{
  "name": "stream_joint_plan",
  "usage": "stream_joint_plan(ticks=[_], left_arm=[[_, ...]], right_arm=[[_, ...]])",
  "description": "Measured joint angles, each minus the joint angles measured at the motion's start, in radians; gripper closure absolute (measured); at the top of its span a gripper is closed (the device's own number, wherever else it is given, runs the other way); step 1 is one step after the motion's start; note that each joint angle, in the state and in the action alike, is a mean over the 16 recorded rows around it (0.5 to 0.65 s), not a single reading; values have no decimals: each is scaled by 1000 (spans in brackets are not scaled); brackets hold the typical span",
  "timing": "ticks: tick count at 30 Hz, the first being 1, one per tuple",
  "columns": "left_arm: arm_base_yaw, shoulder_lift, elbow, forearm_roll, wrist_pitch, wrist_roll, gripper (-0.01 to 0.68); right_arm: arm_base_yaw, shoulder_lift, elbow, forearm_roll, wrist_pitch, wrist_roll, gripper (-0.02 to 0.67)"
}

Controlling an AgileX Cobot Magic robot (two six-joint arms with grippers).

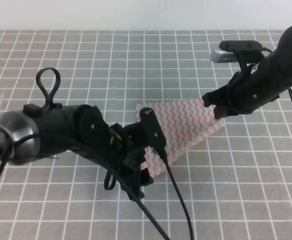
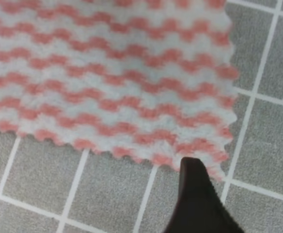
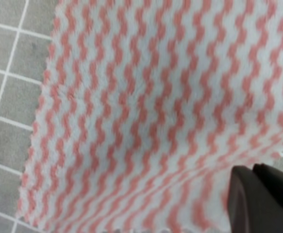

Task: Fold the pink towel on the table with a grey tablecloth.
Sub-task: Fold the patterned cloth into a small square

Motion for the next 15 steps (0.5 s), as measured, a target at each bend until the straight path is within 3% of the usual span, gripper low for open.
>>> stream_joint_plan(ticks=[15], left_arm=[[-7, 3, 2, -5, -34, -32, 288]], right_arm=[[0, 8, -12, 0, -29, 2, 665]])
